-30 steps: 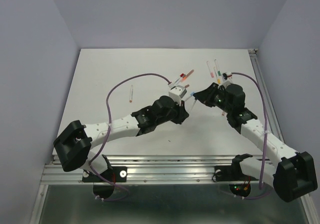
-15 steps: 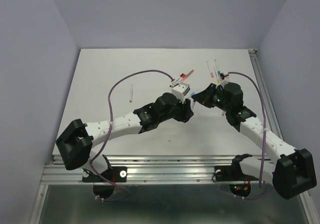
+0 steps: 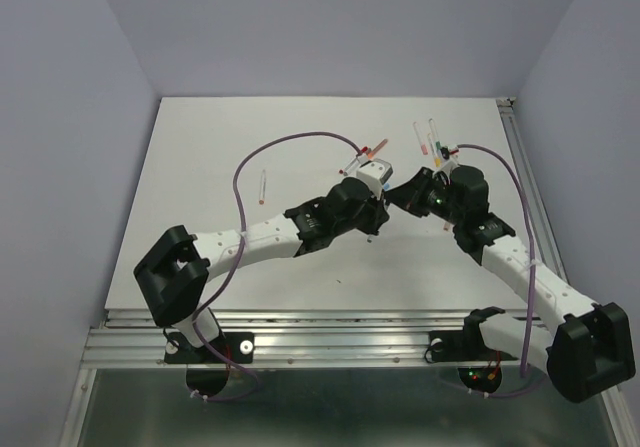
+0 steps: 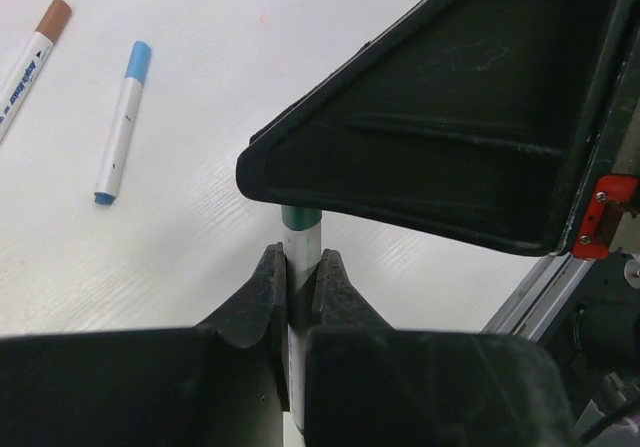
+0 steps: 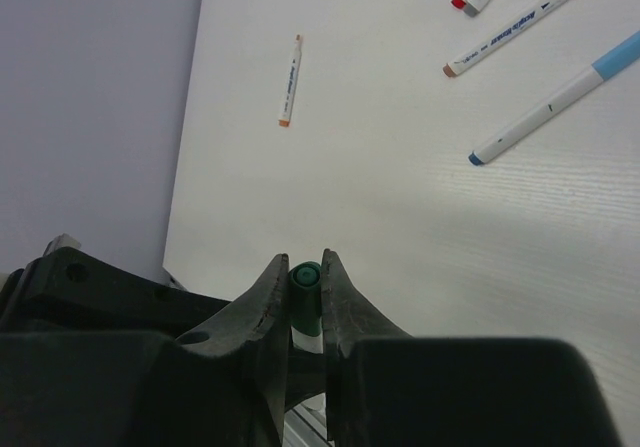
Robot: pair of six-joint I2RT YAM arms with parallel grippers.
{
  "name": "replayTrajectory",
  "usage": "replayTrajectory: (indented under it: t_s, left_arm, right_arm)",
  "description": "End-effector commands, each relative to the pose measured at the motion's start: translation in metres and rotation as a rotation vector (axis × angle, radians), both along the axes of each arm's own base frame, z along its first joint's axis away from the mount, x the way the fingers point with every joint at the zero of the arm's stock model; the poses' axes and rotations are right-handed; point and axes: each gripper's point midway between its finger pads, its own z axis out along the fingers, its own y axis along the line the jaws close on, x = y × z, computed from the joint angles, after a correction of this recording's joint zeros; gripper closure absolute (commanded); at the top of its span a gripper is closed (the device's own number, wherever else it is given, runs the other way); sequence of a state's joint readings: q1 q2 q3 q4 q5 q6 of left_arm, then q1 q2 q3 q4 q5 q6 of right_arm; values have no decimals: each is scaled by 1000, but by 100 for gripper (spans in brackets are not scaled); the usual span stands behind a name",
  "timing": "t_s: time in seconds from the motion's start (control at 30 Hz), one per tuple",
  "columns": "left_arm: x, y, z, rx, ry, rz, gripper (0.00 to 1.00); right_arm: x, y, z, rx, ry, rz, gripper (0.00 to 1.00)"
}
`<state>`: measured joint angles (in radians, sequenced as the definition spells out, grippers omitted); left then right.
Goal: Open the pen caps
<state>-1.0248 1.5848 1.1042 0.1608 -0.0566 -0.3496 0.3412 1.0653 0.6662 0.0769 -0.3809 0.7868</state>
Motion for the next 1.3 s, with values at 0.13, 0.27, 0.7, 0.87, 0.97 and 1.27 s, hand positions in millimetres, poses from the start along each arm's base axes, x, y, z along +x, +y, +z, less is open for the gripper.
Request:
replayTrajectory:
  t_s: [0.13, 0.27, 0.7, 0.87, 0.97, 1.27]
  left_arm:
    - [-16, 1, 8, -65, 42, -15, 100]
    - [-54, 9, -27, -80, 175, -58, 100]
    - [-54, 76, -56, 39, 218, 258, 100]
    - [25, 131, -73, 183, 239, 528, 100]
    - [64, 164, -85, 251, 263, 667, 100]
    - [134, 225, -99, 413, 272, 907, 92]
  right_arm:
    - [57, -39, 32, -128, -91, -309, 99]
    - [105, -106, 26, -332, -82, -662, 99]
    - [132, -142, -54, -521, 132, -629, 99]
    - [80, -165, -118, -660, 306, -644, 99]
    - [62, -164, -142, -686, 366, -600, 98]
    - [40, -183, -170, -791, 490, -647, 87]
